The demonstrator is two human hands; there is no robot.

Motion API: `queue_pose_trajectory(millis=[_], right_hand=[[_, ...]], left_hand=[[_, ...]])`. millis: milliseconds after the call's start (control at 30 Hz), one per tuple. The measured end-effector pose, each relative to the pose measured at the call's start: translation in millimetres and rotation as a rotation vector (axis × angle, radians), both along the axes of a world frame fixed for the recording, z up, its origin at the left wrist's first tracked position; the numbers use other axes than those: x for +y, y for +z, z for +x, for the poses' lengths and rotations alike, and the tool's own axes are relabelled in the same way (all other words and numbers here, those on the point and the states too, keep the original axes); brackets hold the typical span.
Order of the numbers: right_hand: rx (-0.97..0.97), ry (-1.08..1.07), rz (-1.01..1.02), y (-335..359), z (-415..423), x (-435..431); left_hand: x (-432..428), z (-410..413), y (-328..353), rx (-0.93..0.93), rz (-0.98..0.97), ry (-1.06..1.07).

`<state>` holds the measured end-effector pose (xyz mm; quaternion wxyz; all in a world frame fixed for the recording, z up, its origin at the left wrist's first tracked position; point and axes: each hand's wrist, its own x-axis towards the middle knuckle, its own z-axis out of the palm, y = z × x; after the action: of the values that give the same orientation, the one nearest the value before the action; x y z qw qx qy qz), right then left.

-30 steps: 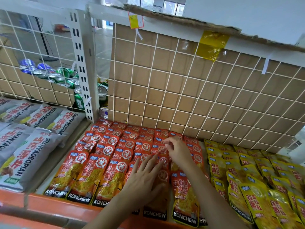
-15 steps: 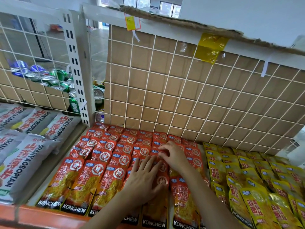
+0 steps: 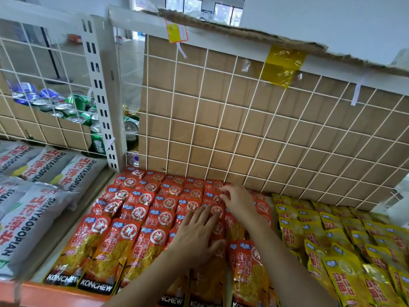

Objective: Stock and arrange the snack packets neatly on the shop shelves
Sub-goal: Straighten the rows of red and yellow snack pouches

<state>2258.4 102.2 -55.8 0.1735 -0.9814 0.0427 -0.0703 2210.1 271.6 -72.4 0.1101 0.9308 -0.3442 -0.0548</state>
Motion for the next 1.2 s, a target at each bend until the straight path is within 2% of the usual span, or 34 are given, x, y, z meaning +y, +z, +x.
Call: queue_pose_trajectory(millis=[67, 167, 433, 700, 1200], right_hand=[[0.05, 0.005, -0.028, -1, 9, -1], [0.091, -0.001, 0.039, 0, 17, -1], [0.067, 0.036, 0.178, 2, 32, -5], [0.125, 0.093, 0.171, 0, 41, -8], [0.058, 0.125, 0.204, -3, 32, -7]], left_hand=[[-5, 3, -2, 0.004, 0.016, -0.023], [-8, 4, -4, 0.011, 0.034, -0.033], [-6, 5, -8, 0.02, 0.004, -0.032], [-6, 5, -9, 0.011, -0.01, -0.034], [-6, 4, -6, 0.022, 0.011, -0.03]])
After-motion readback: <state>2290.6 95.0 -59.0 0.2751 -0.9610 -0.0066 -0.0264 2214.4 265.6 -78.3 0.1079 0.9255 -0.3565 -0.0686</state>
